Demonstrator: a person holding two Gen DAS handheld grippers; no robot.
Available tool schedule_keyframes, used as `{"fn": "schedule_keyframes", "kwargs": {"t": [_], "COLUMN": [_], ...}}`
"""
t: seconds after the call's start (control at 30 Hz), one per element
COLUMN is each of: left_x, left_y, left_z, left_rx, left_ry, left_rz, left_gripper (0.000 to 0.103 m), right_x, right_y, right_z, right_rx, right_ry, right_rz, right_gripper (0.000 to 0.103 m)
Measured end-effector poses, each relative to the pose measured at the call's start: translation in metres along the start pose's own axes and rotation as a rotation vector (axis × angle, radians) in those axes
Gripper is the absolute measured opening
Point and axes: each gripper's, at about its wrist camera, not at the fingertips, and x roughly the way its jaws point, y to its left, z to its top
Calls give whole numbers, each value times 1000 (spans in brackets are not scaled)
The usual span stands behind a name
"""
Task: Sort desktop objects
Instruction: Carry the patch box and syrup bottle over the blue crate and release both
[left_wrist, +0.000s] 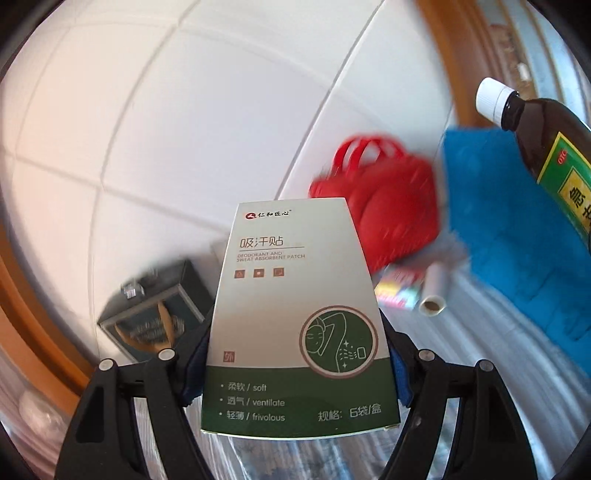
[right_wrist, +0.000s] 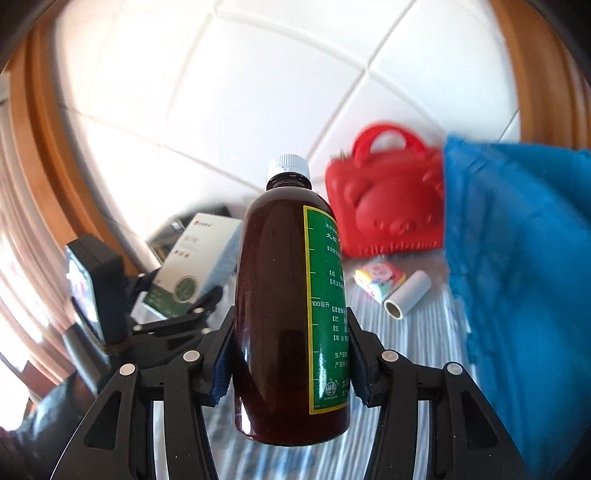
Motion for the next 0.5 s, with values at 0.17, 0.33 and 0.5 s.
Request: {"fn": "schedule_keyframes", "kwargs": {"t": [0.17, 0.33, 0.5], "left_x": [-80, -136, -168], "left_y": [-46, -109, -187], "left_z": [57, 99, 133], "left_rx": [37, 83, 135], "left_ry": [-174, -271, -313], "left_rz": [-120, -263, -346], "left_gripper": [76, 76, 76], "right_x": [-129, -256, -340], "right_y": [17, 7, -46], "right_z": [-8, -20, -14], "right_rx": [24, 37, 67], "right_ry": [-169, -336, -390], "right_rz": [-41, -186, -362], "right_gripper": [51, 51, 51]}}
